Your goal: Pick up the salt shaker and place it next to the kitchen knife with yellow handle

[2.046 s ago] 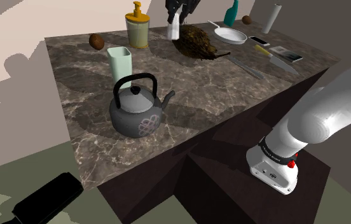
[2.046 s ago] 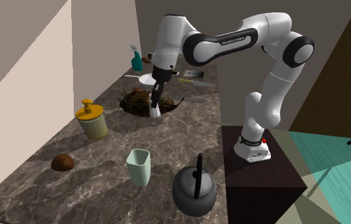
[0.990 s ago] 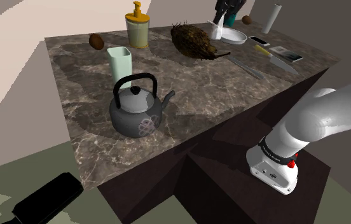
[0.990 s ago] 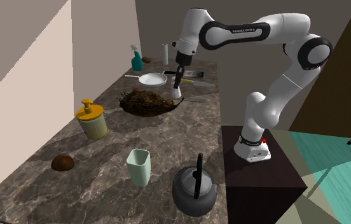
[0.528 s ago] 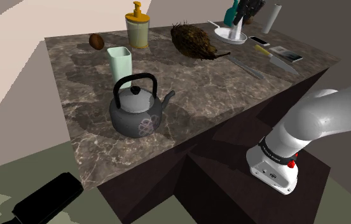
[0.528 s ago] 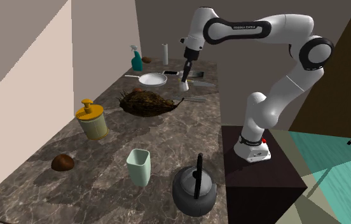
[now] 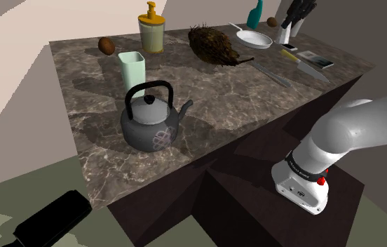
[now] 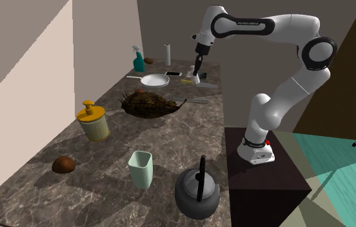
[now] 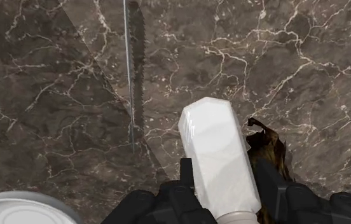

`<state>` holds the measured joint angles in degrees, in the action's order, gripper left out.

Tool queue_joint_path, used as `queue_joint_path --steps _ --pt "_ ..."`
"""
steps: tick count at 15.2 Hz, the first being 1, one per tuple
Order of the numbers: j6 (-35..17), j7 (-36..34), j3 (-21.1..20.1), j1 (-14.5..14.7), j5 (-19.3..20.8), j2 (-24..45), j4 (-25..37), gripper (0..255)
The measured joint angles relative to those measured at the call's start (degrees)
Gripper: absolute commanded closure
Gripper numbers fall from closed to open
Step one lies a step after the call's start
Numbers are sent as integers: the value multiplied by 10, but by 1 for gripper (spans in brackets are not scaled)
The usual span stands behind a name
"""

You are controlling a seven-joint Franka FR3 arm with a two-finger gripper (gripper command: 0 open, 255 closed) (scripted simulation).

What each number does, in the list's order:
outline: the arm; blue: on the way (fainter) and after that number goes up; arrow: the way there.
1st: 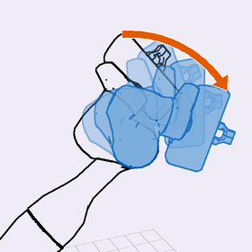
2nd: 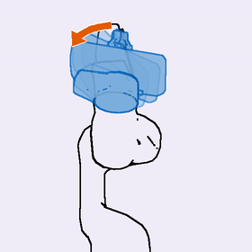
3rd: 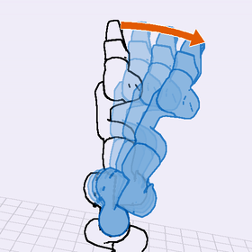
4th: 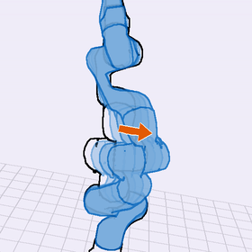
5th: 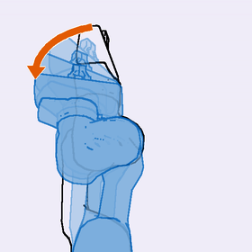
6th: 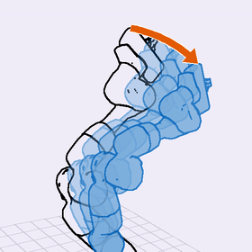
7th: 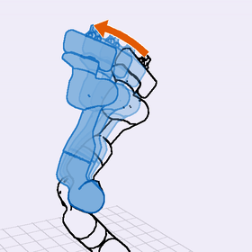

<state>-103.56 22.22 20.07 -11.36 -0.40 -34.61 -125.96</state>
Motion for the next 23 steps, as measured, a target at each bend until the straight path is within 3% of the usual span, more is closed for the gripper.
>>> queue_joint_path --steps 13,19,23 --pt "42 188 170 -22 23 69 100 255" --pt "63 287 267 -11 -1 140 178 255" --pt "89 378 364 6 -55 228 257 255"
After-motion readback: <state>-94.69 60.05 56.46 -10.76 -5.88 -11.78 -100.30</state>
